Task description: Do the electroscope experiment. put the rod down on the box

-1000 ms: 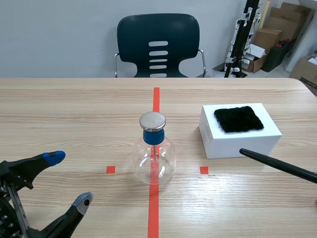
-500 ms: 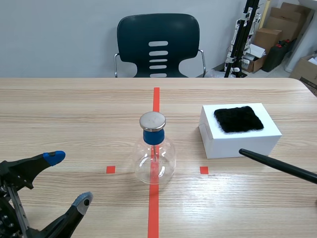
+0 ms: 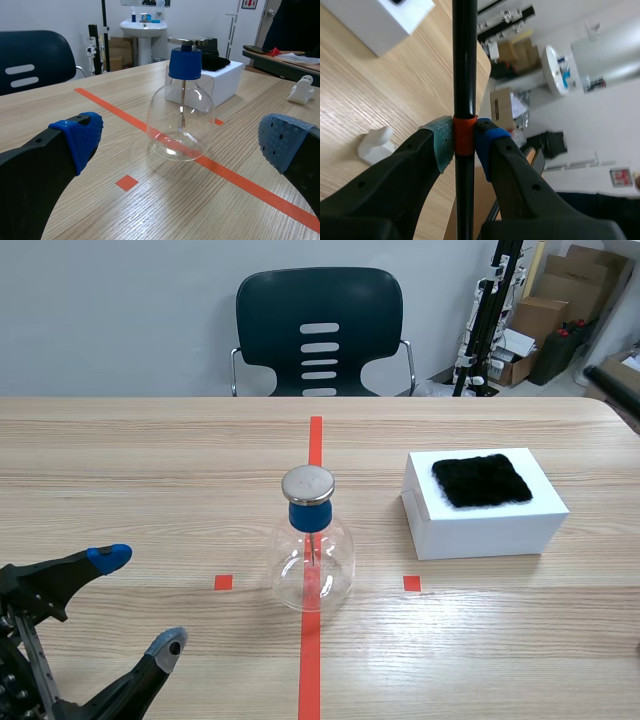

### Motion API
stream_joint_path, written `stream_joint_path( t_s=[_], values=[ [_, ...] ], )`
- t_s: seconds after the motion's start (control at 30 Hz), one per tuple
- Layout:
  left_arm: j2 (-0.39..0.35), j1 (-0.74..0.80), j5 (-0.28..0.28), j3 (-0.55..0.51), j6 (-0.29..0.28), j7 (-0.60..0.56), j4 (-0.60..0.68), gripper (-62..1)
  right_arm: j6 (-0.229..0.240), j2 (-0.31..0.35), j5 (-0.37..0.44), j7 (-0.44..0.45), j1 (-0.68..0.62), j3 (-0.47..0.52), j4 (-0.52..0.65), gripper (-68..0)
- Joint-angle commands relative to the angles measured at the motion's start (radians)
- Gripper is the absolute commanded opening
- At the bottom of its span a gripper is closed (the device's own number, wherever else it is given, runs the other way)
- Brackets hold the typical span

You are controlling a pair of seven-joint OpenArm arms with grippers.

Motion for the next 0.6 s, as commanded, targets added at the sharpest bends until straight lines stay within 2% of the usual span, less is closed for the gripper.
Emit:
stream_joint_path(
  t_s=[0.0, 0.13, 0.2, 0.37, 0.57],
  values=[
    [-0.009, -0.003, -0.011, -0.006, -0.006, -0.018, 0.02, 1.4, -0.011, 0.063, 0.086, -0.023, 0.007, 0.005, 0.033, -66.9],
    [-0.009, -0.003, -0.011, -0.006, -0.006, -0.018, 0.02, 1.4, -0.008, 0.184, 0.29, -0.178, 0.019, 0.012, 0.082, -66.9],
    [-0.009, -0.003, -0.01, -0.006, -0.006, -0.018, 0.02, 1.4, 0.009, 0.236, 0.372, -0.278, 0.048, 0.015, 0.092, -66.9],
    [-0.009, -0.003, -0.011, -0.006, -0.006, -0.017, 0.02, 1.4, 0.117, 0.358, 0.571, -0.616, 0.183, 0.024, 0.092, -66.9],
    [-0.009, -0.003, -0.011, -0.006, -0.006, -0.018, 0.02, 1.4, 0.205, 0.449, 0.758, -0.915, 0.342, 0.024, 0.088, -66.9]
  ],
)
